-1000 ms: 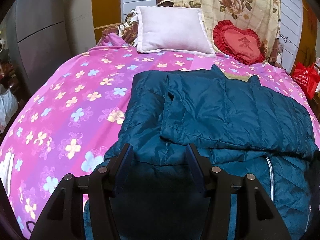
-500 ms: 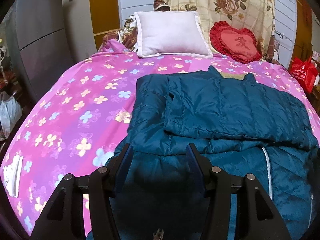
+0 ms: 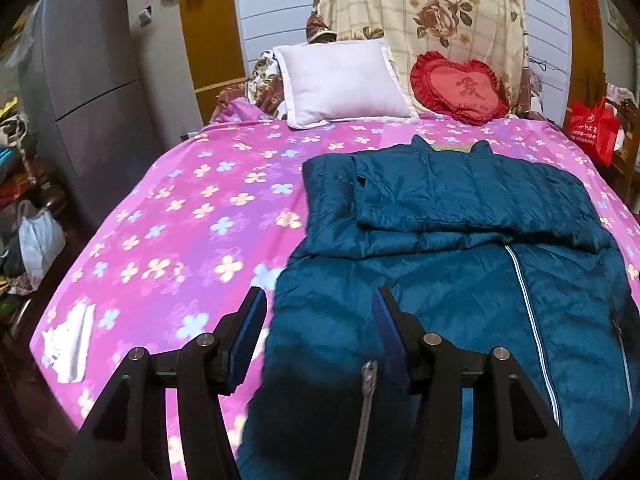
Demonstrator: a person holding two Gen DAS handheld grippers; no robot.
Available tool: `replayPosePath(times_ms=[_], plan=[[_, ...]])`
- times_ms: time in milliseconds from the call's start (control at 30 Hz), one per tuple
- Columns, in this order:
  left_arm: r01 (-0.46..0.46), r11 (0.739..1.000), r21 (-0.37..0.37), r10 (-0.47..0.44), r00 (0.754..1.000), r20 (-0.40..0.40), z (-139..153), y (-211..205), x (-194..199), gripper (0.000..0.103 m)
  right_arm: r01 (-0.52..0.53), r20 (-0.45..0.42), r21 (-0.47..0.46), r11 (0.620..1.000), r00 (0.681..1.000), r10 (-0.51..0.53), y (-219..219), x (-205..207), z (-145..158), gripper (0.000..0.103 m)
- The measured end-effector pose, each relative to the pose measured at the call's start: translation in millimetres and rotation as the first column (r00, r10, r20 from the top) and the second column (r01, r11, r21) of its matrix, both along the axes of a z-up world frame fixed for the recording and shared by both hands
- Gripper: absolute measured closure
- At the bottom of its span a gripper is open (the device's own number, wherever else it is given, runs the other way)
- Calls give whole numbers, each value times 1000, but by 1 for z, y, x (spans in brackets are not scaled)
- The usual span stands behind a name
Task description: Fold large clothes
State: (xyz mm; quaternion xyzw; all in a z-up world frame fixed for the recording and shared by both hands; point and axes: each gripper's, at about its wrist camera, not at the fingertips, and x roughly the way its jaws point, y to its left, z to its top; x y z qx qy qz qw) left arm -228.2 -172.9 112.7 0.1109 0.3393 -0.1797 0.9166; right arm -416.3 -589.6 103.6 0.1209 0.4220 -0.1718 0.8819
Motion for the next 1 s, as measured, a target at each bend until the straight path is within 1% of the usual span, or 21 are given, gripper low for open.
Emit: replayPosePath(times_ms=[167, 333, 433, 533, 633, 767, 900, 1000], plan=[[-13, 1000, 7, 13, 1000, 27, 18, 24, -20, 67, -31, -5, -11, 999, 1000, 31, 21, -19, 12, 18], [-23, 1000, 22, 21, 997, 74, 40, 42, -37, 67, -66, -11, -73, 995, 998, 65, 45, -39, 24, 17], [-22, 999, 28, 20, 996, 83, 45, 52, -49, 67, -74, 10, -57, 996, 997, 75, 55, -53, 29, 16], [-22, 1000, 19, 20, 997, 80, 43, 61, -61, 67, -79, 17, -37, 996, 997, 80, 63, -65, 26, 15], [-18, 1000, 1, 18, 998, 57, 36, 67, -70, 67, -92, -6, -35, 995, 996, 92, 73, -72, 16, 15], [-14, 1000, -4, 15, 999, 35, 24, 69, -79, 67, -104, -24, -16, 994, 994, 104, 82, -83, 4, 15], [-12, 1000, -4, 12, 1000, 20, 14, 68, -85, 67, -100, -17, -20, 995, 995, 100, 86, -94, 1, 15], [-14, 1000, -12, 14, 1000, 6, 8, 69, -88, 67, -100, -27, -13, 995, 995, 99, 88, -100, -4, 15]])
